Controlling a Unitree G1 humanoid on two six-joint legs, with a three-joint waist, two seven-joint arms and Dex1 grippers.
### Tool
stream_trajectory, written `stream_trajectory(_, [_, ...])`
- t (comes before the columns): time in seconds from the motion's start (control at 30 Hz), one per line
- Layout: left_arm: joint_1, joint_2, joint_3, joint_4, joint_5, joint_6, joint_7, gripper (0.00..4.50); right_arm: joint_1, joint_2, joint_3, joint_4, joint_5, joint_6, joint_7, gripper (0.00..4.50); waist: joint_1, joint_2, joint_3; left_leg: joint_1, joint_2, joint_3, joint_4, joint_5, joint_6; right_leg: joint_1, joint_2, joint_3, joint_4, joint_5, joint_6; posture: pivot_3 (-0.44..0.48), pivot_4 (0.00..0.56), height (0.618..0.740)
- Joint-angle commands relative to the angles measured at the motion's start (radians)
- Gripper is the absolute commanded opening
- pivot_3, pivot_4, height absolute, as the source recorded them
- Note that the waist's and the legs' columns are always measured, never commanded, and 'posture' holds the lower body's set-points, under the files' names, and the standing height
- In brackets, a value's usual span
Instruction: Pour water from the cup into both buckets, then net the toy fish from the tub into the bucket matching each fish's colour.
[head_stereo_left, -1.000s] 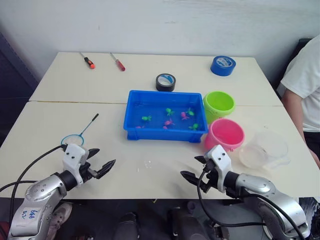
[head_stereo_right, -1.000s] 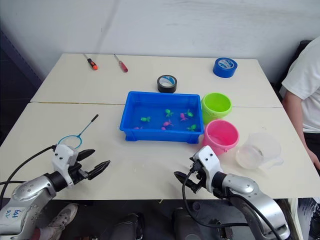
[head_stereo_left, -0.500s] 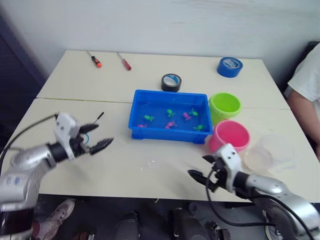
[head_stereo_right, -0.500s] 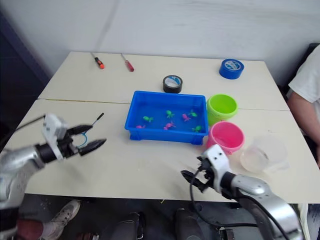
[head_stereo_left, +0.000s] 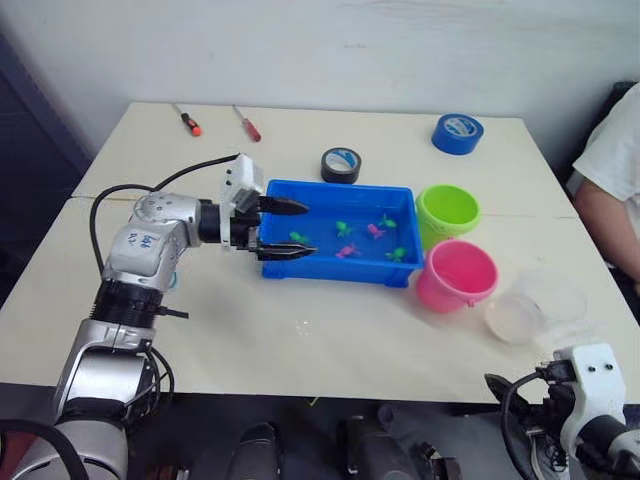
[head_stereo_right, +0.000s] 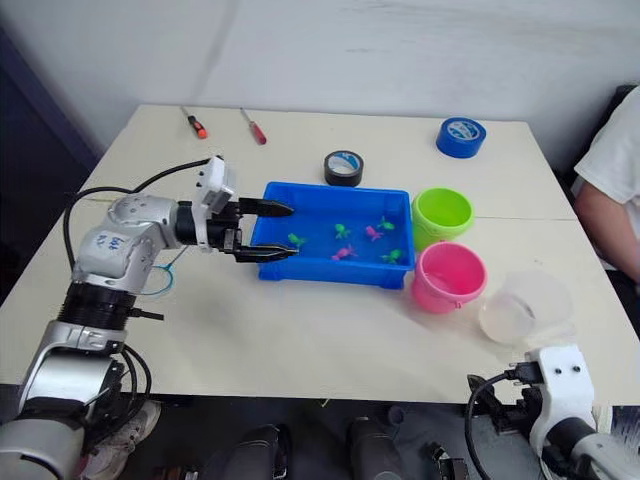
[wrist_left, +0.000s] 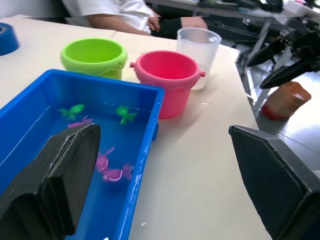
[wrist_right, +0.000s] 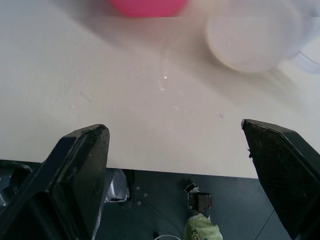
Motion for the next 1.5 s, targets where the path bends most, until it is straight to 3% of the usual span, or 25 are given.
stream_trajectory(0.03, [-0.038, -0.043, -0.03, 0.028, 0.018, -0.05, -0.061, 4.48, -0.037, 0.097, -0.048, 0.046, -0.039, 0.007, -0.124, 4.48, -0.002, 0.0, 0.0, 0.0, 0.0, 0.0, 0.0, 0.0, 0.0, 0.0, 0.0, 0.0, 0.0, 0.0, 0.0, 0.0, 0.15, 0.734])
stream_trajectory(0.27, [-0.016, -0.057, -0.04, 0.019, 0.052, -0.072, -0.091, 4.48, -0.149, 0.158, -0.052, 0.195, -0.143, -0.081, -0.258, 4.48, -0.005, 0.002, 0.0, 0.0, -0.001, 0.001, -0.001, 0.0, 0.0, -0.002, -0.001, 0.001, 0.001, 0.0, 0.0, 0.0, 0.15, 0.734])
stream_trajectory(0.73, [0.042, 0.002, -0.002, -0.083, 0.048, -0.006, -0.064, 4.48, -0.368, 0.123, -0.082, 0.403, -0.14, -0.159, -0.298, 4.48, -0.006, 0.006, 0.0, 0.0, -0.001, 0.001, 0.0, 0.001, 0.0, -0.001, -0.001, 0.001, 0.002, 0.0, 0.0, 0.0, 0.15, 0.734])
stream_trajectory(1.5, [0.087, 0.067, 0.035, -0.198, 0.03, 0.085, -0.036, 4.48, -0.516, 0.114, -0.085, 0.591, -0.187, -0.318, -0.396, 4.48, -0.008, 0.009, 0.0, 0.0, -0.001, 0.001, 0.0, 0.001, 0.0, -0.002, -0.001, 0.001, 0.002, 0.0, 0.001, 0.0, 0.15, 0.734])
